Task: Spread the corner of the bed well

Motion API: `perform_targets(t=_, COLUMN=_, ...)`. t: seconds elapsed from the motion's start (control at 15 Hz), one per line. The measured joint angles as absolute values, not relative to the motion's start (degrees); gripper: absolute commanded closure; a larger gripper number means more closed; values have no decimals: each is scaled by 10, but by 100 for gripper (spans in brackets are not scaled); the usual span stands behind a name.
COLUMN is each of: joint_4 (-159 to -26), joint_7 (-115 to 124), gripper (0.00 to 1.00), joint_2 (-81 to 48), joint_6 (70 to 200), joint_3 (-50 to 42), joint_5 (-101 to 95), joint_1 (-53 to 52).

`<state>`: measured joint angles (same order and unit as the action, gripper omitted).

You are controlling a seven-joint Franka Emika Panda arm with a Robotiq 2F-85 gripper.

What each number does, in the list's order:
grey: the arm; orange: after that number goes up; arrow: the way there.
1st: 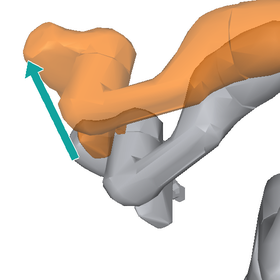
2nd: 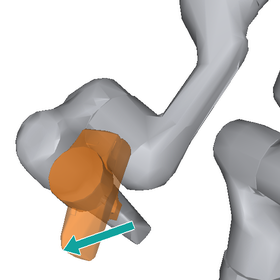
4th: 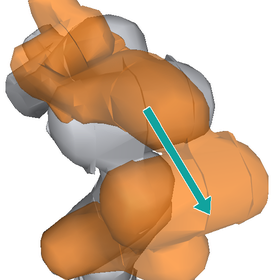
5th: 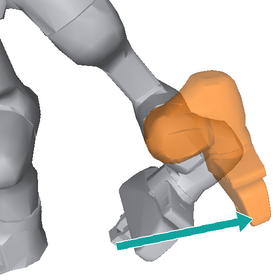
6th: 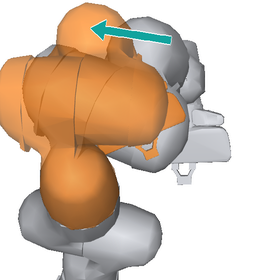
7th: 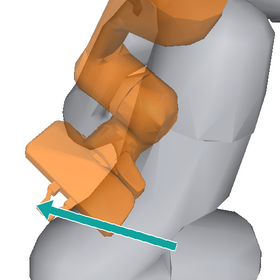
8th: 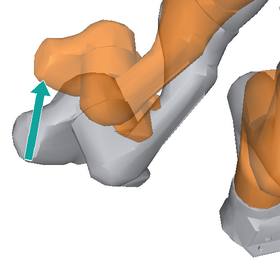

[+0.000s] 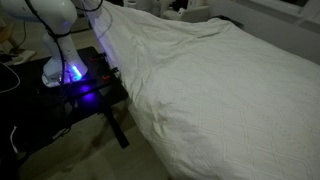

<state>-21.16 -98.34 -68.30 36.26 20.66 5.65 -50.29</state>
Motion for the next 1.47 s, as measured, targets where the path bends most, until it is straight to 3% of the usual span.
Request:
perform_targets(t=0.33, joint_4=-212, joint_7=-1106, gripper=96, joint_2=-663, joint_6=356, joint_3=185, joint_5=10, joint_1=-531)
perform_targets(t=0.4, joint_4=-212, joint_7=-1118, gripper=71, joint_2=-662, joint_6=356, joint_3=180, joint_5=8, joint_1=-533)
perform_targets(t=0.47, joint_4=-213, joint_7=-1119, gripper=70, joint_2=-662, joint_6=356, joint_3=174, joint_5=8, joint_1=-533)
perform_targets(t=1.07, joint_4=-213, joint_7=-990, gripper=4, joint_2=-669, joint_6=401, joint_3=134, joint_5=16, joint_1=-482)
perform_targets(t=1.13, joint_4=-213, joint_7=-969, gripper=0, joint_2=-669, joint_6=412, joint_3=131, joint_5=16, joint_1=-475)
perform_targets(t=1.47, joint_4=-213, joint_7=-861, gripper=0, joint_2=-670, joint_6=467, joint_3=120, joint_5=16, joint_1=-441)
